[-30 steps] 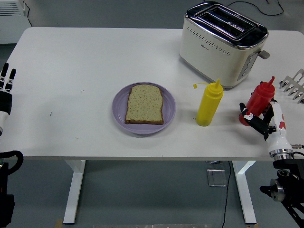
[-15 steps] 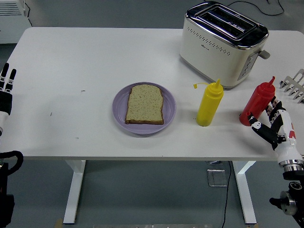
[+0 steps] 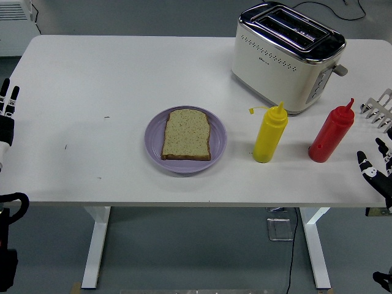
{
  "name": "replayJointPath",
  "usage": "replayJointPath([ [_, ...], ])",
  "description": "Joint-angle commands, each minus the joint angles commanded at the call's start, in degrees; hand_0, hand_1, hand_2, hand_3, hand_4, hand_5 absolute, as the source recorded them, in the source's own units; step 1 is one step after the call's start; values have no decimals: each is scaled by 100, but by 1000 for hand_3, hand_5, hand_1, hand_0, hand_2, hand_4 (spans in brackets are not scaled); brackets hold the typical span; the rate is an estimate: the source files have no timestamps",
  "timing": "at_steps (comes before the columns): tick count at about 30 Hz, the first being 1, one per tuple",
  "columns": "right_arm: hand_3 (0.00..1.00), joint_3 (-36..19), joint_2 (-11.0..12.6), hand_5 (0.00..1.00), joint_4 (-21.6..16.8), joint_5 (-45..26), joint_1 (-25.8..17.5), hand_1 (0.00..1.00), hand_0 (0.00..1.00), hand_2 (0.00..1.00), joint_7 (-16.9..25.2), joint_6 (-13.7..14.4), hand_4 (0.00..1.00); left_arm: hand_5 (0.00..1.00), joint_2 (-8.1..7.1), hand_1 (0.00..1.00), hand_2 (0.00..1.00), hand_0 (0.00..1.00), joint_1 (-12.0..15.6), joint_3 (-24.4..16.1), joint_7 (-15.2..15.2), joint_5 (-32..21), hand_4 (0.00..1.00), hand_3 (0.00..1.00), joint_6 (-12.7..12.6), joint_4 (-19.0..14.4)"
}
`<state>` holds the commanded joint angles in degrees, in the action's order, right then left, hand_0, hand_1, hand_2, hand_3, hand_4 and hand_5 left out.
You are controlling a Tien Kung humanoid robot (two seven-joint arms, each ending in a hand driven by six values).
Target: Pick up the cup,pour liquid into bread,place the cup on the desk
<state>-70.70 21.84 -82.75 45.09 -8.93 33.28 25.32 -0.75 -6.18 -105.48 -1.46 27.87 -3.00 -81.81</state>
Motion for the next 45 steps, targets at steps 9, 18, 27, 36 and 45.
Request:
replayJointPath([
  [9, 717, -1060, -319, 281, -273, -942, 32, 703, 774, 732, -329, -566, 624, 991, -18, 750, 751, 796, -14, 4, 2, -1, 504, 713, 1, -5],
  [18, 703, -1980, -535, 329, -574, -2847, 717, 694, 765, 717, -840, -1386, 595, 990, -1, 750, 751, 795, -3, -7, 5, -3, 504, 713, 2, -2],
  [27, 662, -2180, -558, 408, -224, -4269, 1147, 681, 747, 698, -1118, -1776, 538, 992, 8, 749, 750, 793, 5, -22, 5, -5, 506, 712, 0, -3],
  [36, 652, -2246, -603, 428, -79, -4011, 1131, 666, 740, 688, -1533, -1813, 523, 992, 4, 748, 751, 792, 0, -28, 7, -7, 505, 711, 0, -4],
  [45, 637, -2241, -617, 443, 29, -3857, 1087, 667, 734, 689, -1628, -1753, 492, 993, 10, 748, 750, 791, 5, -8, 7, -8, 505, 711, 2, 2],
])
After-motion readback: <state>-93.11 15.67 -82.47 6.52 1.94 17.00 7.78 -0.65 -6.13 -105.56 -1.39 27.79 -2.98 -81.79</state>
